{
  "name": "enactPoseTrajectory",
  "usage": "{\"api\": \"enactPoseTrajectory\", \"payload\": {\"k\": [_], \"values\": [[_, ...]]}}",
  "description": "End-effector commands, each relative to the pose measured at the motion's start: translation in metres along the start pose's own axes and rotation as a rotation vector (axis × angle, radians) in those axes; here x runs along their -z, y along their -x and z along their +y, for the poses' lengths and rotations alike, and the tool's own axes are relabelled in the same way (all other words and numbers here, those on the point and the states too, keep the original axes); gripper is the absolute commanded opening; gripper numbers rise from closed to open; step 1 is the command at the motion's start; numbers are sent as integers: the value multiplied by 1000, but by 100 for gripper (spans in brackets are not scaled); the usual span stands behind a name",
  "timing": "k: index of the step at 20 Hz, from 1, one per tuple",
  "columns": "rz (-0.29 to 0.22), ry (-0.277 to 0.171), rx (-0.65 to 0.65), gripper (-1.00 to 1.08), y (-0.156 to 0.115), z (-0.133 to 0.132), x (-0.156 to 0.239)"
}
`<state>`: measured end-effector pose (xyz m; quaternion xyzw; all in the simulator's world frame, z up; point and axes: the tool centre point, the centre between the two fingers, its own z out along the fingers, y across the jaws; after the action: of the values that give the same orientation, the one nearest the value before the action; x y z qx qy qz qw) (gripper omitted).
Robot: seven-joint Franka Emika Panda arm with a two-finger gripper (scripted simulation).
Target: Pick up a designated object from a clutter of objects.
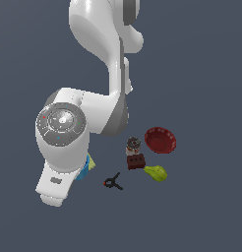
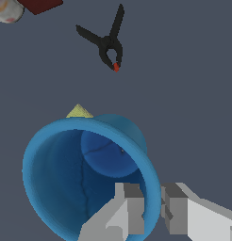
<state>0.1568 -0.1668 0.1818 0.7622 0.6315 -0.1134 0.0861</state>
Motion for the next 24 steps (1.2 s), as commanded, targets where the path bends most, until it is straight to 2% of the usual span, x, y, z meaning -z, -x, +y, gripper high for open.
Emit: {"api": "enactPoseTrajectory", "payload": {"k": [1,16,24], "values": [[0,2,0,-100,-9,-1,29],[2,2,-1,-100,-58,-6,176],[2,2,-2,-100,-75,-5,227]]}}
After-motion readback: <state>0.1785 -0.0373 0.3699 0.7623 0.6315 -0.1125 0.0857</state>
